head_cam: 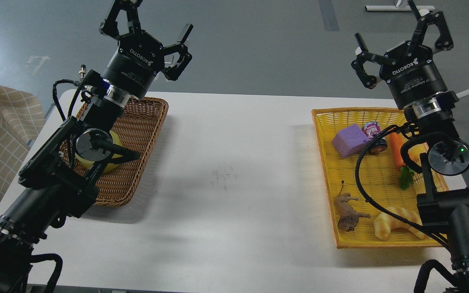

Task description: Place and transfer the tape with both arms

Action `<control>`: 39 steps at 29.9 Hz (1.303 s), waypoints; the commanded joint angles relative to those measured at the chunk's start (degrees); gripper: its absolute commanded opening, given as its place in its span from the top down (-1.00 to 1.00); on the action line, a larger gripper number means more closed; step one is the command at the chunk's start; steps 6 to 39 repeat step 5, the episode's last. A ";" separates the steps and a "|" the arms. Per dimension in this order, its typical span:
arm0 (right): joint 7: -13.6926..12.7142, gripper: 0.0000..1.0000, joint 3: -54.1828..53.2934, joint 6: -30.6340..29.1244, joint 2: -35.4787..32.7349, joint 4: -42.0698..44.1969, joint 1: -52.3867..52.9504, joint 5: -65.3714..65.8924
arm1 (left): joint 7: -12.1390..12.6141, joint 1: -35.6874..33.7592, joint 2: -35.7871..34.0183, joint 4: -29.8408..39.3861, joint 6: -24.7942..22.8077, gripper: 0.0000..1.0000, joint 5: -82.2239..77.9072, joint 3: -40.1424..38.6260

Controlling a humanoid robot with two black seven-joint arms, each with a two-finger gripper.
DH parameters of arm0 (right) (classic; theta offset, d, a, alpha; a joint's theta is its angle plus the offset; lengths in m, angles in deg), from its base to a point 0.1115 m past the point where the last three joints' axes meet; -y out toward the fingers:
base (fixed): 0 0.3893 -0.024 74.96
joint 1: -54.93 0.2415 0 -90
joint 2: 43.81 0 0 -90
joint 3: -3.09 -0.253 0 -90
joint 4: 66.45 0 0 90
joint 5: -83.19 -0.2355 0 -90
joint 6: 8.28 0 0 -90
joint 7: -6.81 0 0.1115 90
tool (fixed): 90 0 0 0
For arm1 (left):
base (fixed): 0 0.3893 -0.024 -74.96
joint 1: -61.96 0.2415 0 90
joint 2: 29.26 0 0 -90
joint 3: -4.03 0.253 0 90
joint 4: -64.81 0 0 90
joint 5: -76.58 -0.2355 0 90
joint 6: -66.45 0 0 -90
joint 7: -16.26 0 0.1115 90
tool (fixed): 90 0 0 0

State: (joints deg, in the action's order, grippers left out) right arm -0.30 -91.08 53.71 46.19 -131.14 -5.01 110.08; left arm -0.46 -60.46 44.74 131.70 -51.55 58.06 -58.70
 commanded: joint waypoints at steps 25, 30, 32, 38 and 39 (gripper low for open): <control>0.43 -0.99 -0.31 0.00 0.00 0.00 -0.17 -0.09 | -0.07 0.07 0.01 -0.01 0.00 -0.96 0.06 -0.02; 0.43 -0.99 -0.31 0.00 0.00 0.00 -0.17 -0.09 | -0.07 0.07 0.01 -0.01 0.00 -0.96 0.06 -0.02; 0.43 -0.99 -0.31 0.00 0.00 0.00 -0.17 -0.09 | -0.07 0.07 0.01 -0.01 0.00 -0.96 0.06 -0.02; 0.43 -0.99 -0.31 0.00 0.00 0.00 -0.17 -0.09 | -0.07 0.07 0.01 -0.01 0.00 -0.96 0.06 -0.02; 0.43 -0.99 -0.31 0.00 0.00 0.00 -0.17 -0.09 | -0.07 0.07 0.01 -0.01 0.00 -0.96 0.06 -0.02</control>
